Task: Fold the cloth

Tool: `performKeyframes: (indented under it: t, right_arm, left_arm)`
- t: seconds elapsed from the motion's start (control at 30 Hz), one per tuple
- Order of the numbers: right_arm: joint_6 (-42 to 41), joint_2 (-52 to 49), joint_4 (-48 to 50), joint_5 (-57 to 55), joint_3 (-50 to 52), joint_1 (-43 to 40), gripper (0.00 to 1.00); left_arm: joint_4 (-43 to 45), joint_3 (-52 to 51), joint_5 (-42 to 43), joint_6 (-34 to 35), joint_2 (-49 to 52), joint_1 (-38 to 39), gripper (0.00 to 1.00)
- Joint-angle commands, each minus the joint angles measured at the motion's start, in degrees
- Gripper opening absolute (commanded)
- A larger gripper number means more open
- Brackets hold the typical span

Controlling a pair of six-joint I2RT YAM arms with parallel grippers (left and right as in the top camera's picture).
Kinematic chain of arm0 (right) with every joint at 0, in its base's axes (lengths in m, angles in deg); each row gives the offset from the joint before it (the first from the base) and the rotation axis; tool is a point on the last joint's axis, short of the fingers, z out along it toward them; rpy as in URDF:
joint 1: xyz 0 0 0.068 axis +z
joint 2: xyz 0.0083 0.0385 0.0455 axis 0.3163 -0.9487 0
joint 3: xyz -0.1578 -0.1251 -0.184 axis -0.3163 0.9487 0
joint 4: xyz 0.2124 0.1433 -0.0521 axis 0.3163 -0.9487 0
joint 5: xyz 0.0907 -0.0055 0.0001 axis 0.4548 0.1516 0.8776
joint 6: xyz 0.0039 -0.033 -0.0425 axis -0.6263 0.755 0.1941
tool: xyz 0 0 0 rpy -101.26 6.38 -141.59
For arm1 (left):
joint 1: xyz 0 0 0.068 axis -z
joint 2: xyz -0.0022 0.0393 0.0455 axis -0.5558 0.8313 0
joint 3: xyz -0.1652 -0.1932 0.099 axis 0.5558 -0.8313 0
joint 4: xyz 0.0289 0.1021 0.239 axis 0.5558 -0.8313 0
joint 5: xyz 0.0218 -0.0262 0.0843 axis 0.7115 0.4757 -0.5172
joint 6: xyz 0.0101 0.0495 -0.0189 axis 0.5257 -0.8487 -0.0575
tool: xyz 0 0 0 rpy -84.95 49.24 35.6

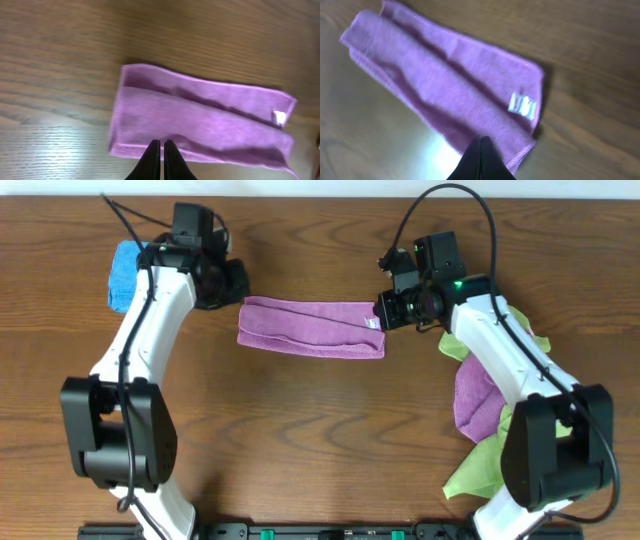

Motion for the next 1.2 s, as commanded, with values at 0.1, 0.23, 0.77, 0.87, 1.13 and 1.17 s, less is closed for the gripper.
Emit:
performKeyframes:
  t: [0.1,0.23,0.77,0.87,1.13,1.17]
  right_arm:
    - [5.1,0.2,-4.2,-0.6,1.2,3.4,0.02]
    - [5.0,0.0,-0.5,-1.0,4.9,3.7,0.02]
    - [1.7,-2.3,8.9,-3.7,13.6,4.4,0.02]
    - [0.6,-2.3,8.7,-3.6,12.6,4.4,0.02]
    - [-1.5,-0.5,3.5,-7.5,8.9,3.8,0.02]
    - [-1.9,-0.7,3.0,-7.4,9.0,3.3,0.02]
  left_arm:
    - [-2.7,0.2,-1.2,-0.5,2.1,1.6,0.06]
    - [-3.6,0.1,-0.8,0.3,2.4,1.6,0.06]
    - [-4.3,0.1,-0.8,0.3,2.4,1.6,0.06]
    - [-4.6,0.1,-0.8,0.3,2.4,1.6,0.06]
    - [-5.6,-0.7,-0.8,0.3,2.5,1.6,0.06]
    - [-5.7,-0.8,-0.8,0.3,2.5,1.6,0.06]
